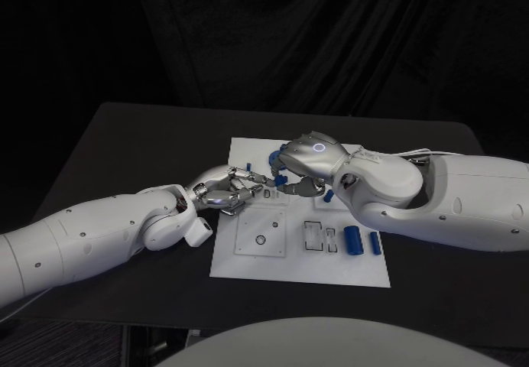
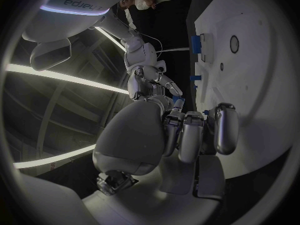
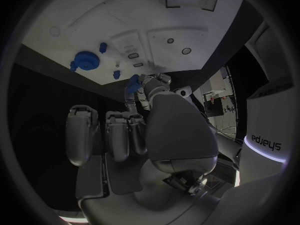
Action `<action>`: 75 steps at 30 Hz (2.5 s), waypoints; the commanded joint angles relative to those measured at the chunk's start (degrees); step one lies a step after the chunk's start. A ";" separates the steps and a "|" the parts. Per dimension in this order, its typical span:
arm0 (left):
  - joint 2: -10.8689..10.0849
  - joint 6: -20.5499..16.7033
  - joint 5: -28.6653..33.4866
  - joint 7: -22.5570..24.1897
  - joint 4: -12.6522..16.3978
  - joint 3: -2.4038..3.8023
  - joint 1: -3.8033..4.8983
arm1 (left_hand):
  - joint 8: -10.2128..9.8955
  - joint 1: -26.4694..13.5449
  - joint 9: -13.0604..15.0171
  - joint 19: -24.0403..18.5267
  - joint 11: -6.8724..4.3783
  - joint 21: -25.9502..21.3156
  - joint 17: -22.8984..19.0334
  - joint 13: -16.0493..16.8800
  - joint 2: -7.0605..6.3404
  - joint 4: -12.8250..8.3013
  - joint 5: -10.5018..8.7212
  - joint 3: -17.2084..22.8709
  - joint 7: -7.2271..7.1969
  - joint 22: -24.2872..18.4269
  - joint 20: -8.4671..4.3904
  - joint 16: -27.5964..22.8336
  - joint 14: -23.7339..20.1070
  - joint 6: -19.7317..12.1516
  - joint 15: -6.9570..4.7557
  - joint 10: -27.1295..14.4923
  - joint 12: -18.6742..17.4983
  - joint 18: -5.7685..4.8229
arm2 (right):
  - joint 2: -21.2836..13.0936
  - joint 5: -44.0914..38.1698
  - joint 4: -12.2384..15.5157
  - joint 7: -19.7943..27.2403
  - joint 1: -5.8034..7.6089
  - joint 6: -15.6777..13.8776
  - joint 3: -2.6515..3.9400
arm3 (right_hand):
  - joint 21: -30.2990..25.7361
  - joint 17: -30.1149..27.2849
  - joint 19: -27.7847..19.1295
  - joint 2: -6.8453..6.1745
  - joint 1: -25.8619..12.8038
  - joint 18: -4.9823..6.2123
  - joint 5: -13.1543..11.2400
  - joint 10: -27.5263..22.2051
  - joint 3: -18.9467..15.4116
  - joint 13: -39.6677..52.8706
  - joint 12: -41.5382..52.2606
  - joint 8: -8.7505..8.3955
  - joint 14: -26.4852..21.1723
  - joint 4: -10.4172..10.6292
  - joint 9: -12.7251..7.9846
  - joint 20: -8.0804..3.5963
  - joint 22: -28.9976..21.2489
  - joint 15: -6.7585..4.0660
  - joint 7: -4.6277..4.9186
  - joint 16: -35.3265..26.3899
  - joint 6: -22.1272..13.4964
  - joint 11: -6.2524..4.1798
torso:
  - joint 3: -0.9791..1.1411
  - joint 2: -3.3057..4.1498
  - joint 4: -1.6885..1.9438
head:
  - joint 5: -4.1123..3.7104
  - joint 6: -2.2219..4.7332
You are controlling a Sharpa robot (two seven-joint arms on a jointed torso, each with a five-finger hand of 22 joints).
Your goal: Assemble the parts on the task board
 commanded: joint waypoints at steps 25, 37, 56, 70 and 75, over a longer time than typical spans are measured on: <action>-0.22 -0.09 0.12 0.26 0.41 0.04 -0.18 | -0.36 -0.16 -0.07 -1.23 0.27 -0.49 15.06 14.95 0.00 -0.14 -0.15 0.62 0.17 3.28 0.11 0.15 6.16 -0.52 0.15 5.86 -0.09 -0.42 | 0.74 -0.27 -0.48 0.49 -0.08 0.27 0.06 | -0.72 15.09 2.10 0.37 0.64 0.52 0.08 5.97 0.47 15.06 0.15 0.44 6.05 -0.14 7.21 0.40 12.57 0.58 -1.26 0.17 2.15 0.52 | -0.06 0.04 0.04 | 0.27 -0.01; -3.56 -2.45 0.12 0.48 2.69 0.04 -0.17 | -0.04 -0.25 0.14 -1.72 0.35 -0.67 15.06 14.95 -0.09 -0.14 -0.13 0.64 0.29 3.01 0.20 0.15 6.16 0.82 0.23 5.86 -0.09 -0.33 | 1.77 3.53 -4.26 1.59 -0.71 0.27 0.05 | -0.97 15.09 1.96 0.46 0.88 0.57 -0.21 5.97 0.68 15.06 0.15 0.40 6.05 -0.26 7.45 0.55 12.50 0.70 -1.17 0.17 2.06 0.63 | -0.05 0.06 0.10 | 0.51 -0.01; -5.72 -3.90 0.12 0.68 4.45 0.04 -0.16 | 0.10 -0.31 0.23 -1.74 0.40 -0.71 15.06 14.95 -0.17 -0.12 -0.13 0.61 0.35 3.02 0.24 0.15 6.16 1.46 0.27 5.86 -0.09 -0.33 | 4.23 12.53 -10.38 3.80 -3.05 2.61 0.05 | -1.61 15.09 1.62 0.68 1.09 0.72 -0.94 5.97 0.92 15.06 0.15 0.38 6.05 -0.26 7.89 0.79 12.30 0.90 -1.07 0.17 2.01 0.78 | -0.12 0.02 0.16 | 0.79 -0.01; -5.88 -3.72 0.12 0.64 4.55 0.04 -0.16 | 0.19 -0.31 0.28 -1.80 0.42 -0.74 15.06 14.95 -0.20 -0.13 -0.11 0.60 0.38 3.00 0.26 0.15 6.16 1.79 0.29 5.86 -0.09 -0.32 | 5.20 11.00 -11.56 3.85 -4.32 2.30 0.06 | -1.90 15.09 1.47 0.69 1.42 0.79 -0.86 5.97 1.08 15.06 0.15 0.40 6.05 -0.45 8.06 0.84 12.22 0.91 -1.09 0.17 2.03 0.77 | 0.00 0.04 0.08 | 0.86 -0.01; -5.81 -3.60 0.12 0.66 4.49 0.04 -0.16 | 0.23 -0.31 0.31 -1.98 0.42 -0.79 15.06 14.95 -0.21 -0.14 -0.09 0.61 0.37 2.88 0.28 0.15 6.16 1.99 0.30 5.86 -0.09 -0.28 | 5.27 10.73 -11.58 3.53 -4.37 2.77 0.06 | -1.93 15.09 1.46 0.68 1.44 0.80 -0.84 5.97 1.08 15.06 0.15 0.40 6.05 -0.47 8.09 0.85 12.21 0.91 -1.08 0.17 2.03 0.77 | -0.04 0.05 0.01 | 0.87 -0.01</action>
